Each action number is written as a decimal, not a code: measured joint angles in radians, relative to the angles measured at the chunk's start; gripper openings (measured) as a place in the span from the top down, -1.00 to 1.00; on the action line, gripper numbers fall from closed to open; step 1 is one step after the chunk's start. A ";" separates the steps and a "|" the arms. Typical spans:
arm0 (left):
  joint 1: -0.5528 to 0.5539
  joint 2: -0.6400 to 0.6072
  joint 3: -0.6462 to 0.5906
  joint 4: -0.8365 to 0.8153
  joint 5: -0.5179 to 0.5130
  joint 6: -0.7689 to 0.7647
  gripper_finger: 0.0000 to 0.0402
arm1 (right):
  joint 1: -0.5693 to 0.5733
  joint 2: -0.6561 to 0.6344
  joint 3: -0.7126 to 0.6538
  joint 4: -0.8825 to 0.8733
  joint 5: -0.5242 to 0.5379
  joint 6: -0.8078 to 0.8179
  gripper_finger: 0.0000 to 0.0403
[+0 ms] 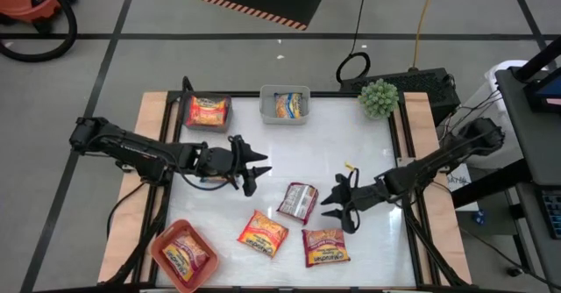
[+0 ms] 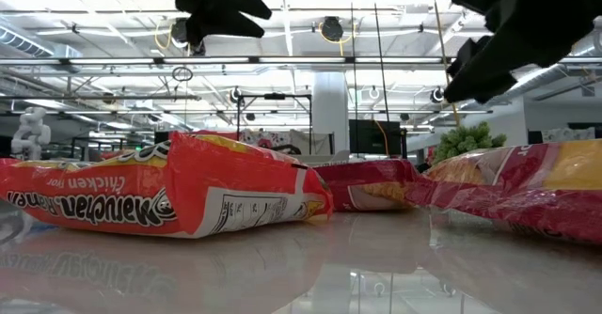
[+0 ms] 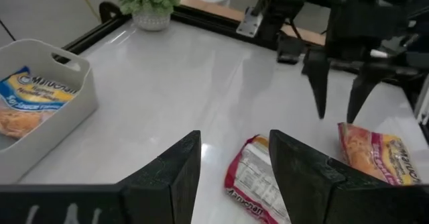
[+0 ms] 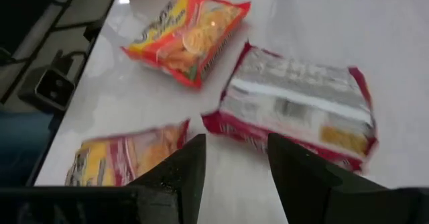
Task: Sort Maruchan noodles
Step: Put the top red noodle pack into the orange bin
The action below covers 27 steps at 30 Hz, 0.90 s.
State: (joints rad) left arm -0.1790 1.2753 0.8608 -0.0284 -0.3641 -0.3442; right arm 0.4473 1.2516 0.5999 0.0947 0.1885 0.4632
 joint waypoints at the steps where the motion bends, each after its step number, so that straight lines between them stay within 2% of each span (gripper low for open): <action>1: -0.002 0.000 0.000 0.007 0.000 0.000 0.10 | 0.000 0.024 0.000 0.038 0.000 0.000 0.23; 7: -0.019 -0.001 0.000 0.031 -0.001 -0.001 0.10 | 0.003 0.173 0.086 0.064 -0.001 -0.063 0.23; 11: -0.031 -0.001 0.000 0.030 -0.002 -0.001 0.10 | 0.021 0.265 0.147 0.047 0.006 -0.170 0.23; 18: -0.056 -0.001 0.000 0.029 -0.002 -0.001 0.10 | 0.075 0.398 0.227 0.058 0.123 -0.393 0.23; 27: -0.086 -0.001 0.000 0.024 -0.002 -0.003 0.10 | 0.057 0.510 0.270 0.059 0.162 -0.520 0.23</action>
State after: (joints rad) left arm -0.2646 1.2747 0.8612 -0.0048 -0.3660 -0.3475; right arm 0.5041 1.7618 0.8694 0.1541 0.3506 -0.0568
